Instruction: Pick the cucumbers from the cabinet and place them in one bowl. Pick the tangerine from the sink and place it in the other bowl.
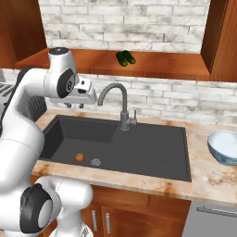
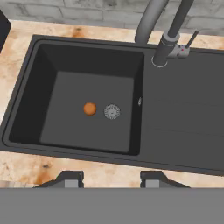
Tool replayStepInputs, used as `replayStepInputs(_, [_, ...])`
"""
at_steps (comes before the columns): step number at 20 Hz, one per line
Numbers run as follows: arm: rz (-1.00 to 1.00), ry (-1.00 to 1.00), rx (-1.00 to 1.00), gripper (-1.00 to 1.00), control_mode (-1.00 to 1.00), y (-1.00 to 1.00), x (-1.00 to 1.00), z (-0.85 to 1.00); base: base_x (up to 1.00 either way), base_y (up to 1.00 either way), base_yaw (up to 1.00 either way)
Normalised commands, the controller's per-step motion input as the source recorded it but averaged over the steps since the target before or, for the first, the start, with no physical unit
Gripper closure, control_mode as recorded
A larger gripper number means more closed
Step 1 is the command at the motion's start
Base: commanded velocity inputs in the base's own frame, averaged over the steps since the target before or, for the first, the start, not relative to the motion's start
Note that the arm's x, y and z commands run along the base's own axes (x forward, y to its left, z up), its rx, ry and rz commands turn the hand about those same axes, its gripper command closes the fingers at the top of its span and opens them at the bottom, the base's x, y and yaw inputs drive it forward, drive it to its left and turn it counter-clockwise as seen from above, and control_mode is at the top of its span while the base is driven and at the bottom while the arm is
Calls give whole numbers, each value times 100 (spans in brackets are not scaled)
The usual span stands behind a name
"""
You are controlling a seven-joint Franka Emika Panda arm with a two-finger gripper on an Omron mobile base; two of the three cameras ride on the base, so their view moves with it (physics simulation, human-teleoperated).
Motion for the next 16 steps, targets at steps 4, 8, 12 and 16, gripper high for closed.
replayStepInputs(4, [0, -1, 0, -100, -100, 0, 0, 0, 0, 0, 0])
replayStepInputs(8, [0, 0, 0, -100, -100, 4, -1, 0, 0, 0, 0])
replayStepInputs(12, [0, 0, 0, -100, -100, 16, -11, 0, 0, 0, 0])
replayStepInputs(16, [0, 0, 0, -100, -100, 1, -52, 2, 0, 0, 0])
